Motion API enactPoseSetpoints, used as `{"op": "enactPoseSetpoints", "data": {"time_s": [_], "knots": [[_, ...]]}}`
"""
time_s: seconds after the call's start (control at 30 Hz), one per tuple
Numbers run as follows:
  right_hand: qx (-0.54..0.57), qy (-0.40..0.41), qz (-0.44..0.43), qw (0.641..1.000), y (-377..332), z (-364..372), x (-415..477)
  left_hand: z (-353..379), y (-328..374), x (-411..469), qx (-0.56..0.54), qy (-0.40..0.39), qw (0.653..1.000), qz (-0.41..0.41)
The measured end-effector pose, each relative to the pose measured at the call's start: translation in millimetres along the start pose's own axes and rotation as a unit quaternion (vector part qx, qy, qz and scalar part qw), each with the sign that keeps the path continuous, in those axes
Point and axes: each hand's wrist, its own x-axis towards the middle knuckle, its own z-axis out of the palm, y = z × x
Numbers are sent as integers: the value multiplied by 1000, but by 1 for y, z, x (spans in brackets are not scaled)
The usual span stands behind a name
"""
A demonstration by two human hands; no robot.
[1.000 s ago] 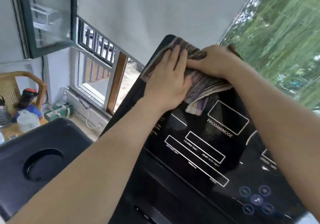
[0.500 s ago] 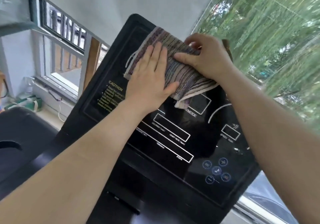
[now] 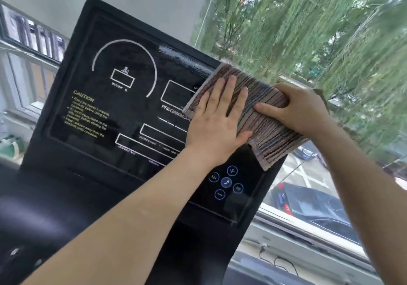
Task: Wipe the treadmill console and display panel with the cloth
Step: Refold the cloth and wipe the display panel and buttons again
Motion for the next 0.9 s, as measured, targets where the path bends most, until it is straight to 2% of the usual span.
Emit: {"op": "enactPoseSetpoints", "data": {"time_s": [0.07, 0.17, 0.33, 0.6, 0.77, 0.9], "knots": [[87, 77, 6, 993, 19, 14, -10, 10, 21, -5, -2, 1, 1000, 10], [234, 192, 36, 952, 28, 38, -13, 23, 42, -16, -4, 9, 1000, 4], [405, 280, 51, 869, 29, 71, -23, 30, 50, -32, -2, 6, 1000, 29], [490, 280, 83, 821, 22, 101, -48, 36, 63, -54, -54, -7, 997, 58], [537, 245, 101, 801, 12, 132, -83, 39, 66, -76, -81, -41, 992, 83], [554, 169, 129, 805, -6, 187, -157, 52, 55, -156, -99, -102, 987, 76]]}}
